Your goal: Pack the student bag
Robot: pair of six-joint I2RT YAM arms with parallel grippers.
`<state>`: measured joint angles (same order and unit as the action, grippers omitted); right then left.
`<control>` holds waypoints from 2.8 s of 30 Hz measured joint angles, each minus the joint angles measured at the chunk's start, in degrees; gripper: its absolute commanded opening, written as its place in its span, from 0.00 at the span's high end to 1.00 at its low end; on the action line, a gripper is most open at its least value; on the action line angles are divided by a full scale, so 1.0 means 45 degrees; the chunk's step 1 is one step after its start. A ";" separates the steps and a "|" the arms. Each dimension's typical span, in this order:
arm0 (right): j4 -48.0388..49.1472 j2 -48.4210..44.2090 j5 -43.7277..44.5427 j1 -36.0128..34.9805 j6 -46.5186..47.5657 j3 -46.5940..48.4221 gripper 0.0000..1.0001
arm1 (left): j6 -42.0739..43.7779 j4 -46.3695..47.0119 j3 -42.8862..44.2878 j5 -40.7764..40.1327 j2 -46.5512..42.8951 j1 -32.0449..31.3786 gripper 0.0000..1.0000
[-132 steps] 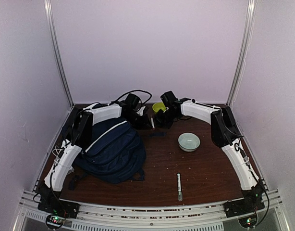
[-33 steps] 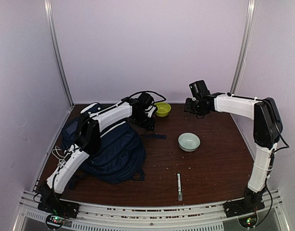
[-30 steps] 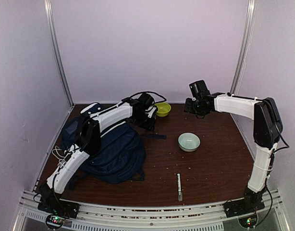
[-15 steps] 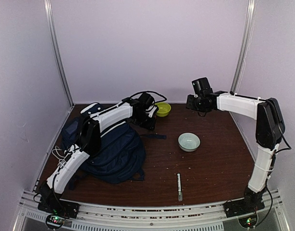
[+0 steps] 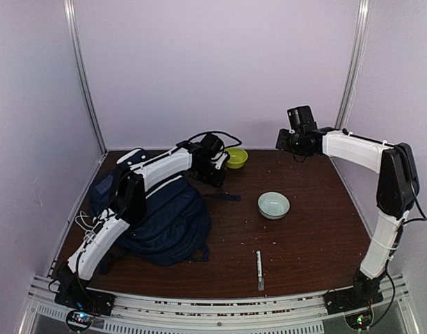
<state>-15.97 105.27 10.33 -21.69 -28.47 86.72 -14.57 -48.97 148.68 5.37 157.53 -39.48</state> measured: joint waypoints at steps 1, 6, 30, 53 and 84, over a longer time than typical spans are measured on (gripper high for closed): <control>0.0010 -0.0029 0.0000 0.0015 -0.0005 -0.0005 0.45 | 0.0078 0.0034 0.0015 -0.0010 0.0000 -0.0015 0.92; 0.0063 -0.0063 0.0000 0.0092 -0.0010 -0.0024 0.45 | 0.0277 0.0403 0.0005 -0.0151 -0.0010 -0.0117 0.96; 0.0087 -0.0209 -0.0233 0.0291 -0.0384 -0.0199 0.48 | 0.0000 0.0529 -0.0194 -0.0491 -0.0010 -0.0165 0.66; -0.2429 0.5965 -0.3133 -0.3147 -0.1574 0.8004 0.65 | -0.0772 0.7257 -0.9102 0.4056 -0.7407 0.3206 0.57; -0.5217 0.9865 -0.2040 -0.3400 -0.4804 1.1128 0.65 | -0.1316 0.3808 -0.2939 0.3978 -0.2608 0.3230 0.49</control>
<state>-39.44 149.67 1.15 -36.99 -50.09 136.79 -20.49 -31.83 135.46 23.27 145.80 -24.95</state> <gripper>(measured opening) 0.346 0.509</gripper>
